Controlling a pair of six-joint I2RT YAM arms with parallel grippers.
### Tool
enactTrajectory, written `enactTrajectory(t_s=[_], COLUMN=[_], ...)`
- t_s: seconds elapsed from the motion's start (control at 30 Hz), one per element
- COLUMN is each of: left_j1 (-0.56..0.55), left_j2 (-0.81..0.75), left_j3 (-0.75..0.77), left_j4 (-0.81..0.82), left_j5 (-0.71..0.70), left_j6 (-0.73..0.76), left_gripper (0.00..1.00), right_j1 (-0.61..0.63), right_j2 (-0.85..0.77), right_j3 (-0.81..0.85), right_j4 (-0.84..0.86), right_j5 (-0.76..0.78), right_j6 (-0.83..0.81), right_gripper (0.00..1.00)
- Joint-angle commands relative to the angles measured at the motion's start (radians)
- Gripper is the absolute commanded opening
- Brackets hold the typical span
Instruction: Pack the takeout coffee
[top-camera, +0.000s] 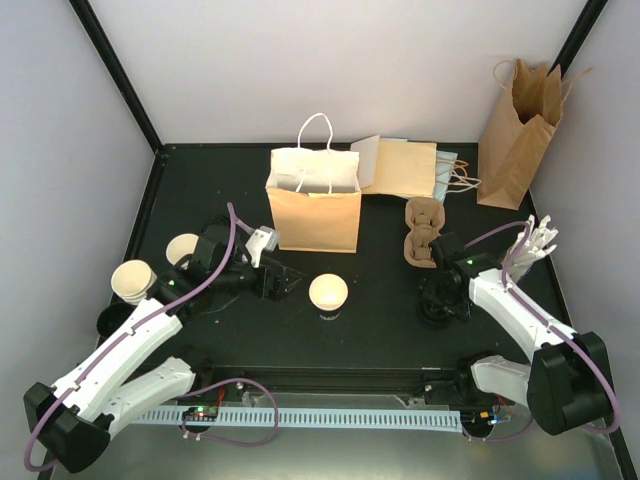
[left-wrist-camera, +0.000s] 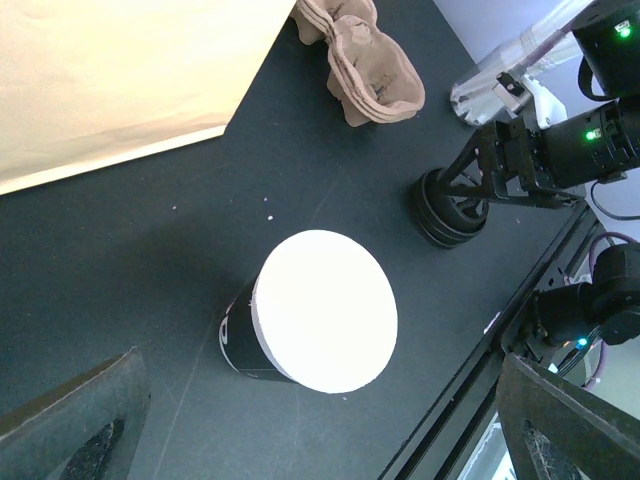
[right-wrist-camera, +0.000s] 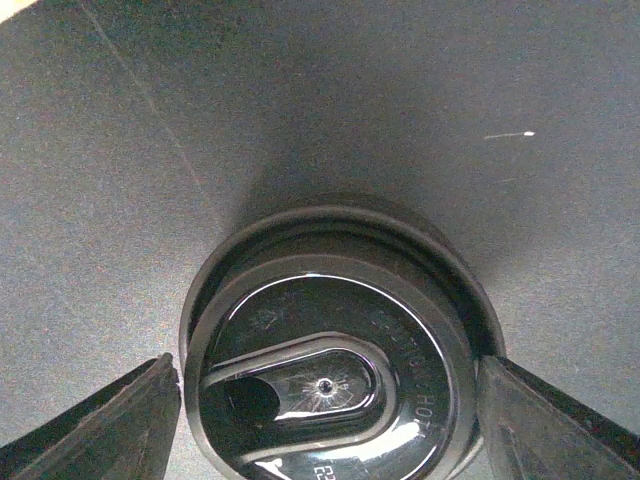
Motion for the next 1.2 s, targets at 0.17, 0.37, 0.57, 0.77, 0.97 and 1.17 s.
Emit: enactTrajectory(t_s=[0.17,0.37,0.57,0.77,0.97,1.17], left_j1=[-0.005,-0.004,-0.005,-0.004,-0.005,-0.004], left_j2=[-0.013,-0.009,-0.012,-0.014,-0.013,-0.003], left_j3=[0.012,0.012,0.011,0.008,0.020,0.022], left_j4=[0.005,0.006,0.008,0.009,0.005,0.021], left_j5=[-0.016,-0.015,-0.016,-0.015,-0.014,0.005], left_j6=[0.009,0.009,0.009,0.009,0.013,0.010], left_gripper=[0.97,0.97,0.98,0.98,0.98,0.98], right_j1=[-0.007,-0.008,-0.006,-0.006,-0.007,0.003], right_j2=[0.008,0.042,0.068,0.042,-0.016,-0.058], right_j3=[-0.007,0.012,0.040,0.075,0.170,0.216], right_j4=[0.020,-0.007,-0.026,-0.062,-0.151,-0.154], right_j5=[-0.015,-0.002,0.008,0.004,0.014,-0.040], right_j6=[0.002,-0.032,-0.049,-0.053,-0.062,-0.134], right_gripper=[0.81,0.89,0.84,0.73,0.73,0.74])
